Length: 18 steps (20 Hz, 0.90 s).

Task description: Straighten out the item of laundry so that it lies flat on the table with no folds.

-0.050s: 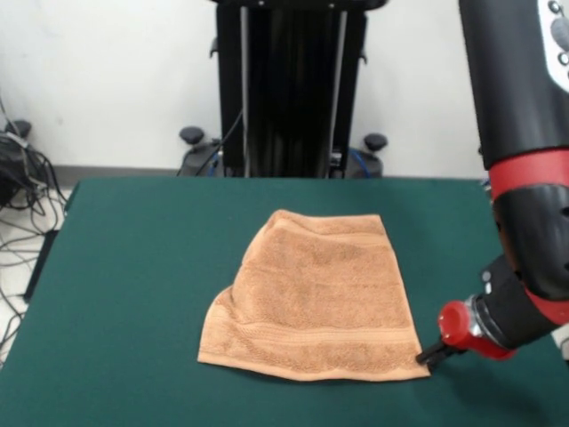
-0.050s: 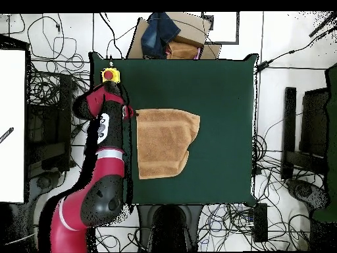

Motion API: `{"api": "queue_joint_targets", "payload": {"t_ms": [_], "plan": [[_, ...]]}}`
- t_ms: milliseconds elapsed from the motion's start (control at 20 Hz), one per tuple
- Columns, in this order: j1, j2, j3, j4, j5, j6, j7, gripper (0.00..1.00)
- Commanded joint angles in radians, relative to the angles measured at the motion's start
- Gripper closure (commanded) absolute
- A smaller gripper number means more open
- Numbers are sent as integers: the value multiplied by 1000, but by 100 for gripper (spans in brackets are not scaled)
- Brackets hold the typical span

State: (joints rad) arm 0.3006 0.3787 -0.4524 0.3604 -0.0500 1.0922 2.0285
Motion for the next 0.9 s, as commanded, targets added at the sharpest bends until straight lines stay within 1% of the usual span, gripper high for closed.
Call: {"api": "queue_joint_targets", "payload": {"t_ms": [50, 100, 350, 700, 900], "plan": [[8, 0, 160, 260, -21, -283, 71, 100], [8, -2, 160, 263, -23, -289, 66, 0], [-19, -13, 191, 252, -11, -263, -3, 0], [-68, -22, 236, 197, 10, -141, -121, 0], [-90, -25, 265, 169, 13, -89, -165, 0]]}}
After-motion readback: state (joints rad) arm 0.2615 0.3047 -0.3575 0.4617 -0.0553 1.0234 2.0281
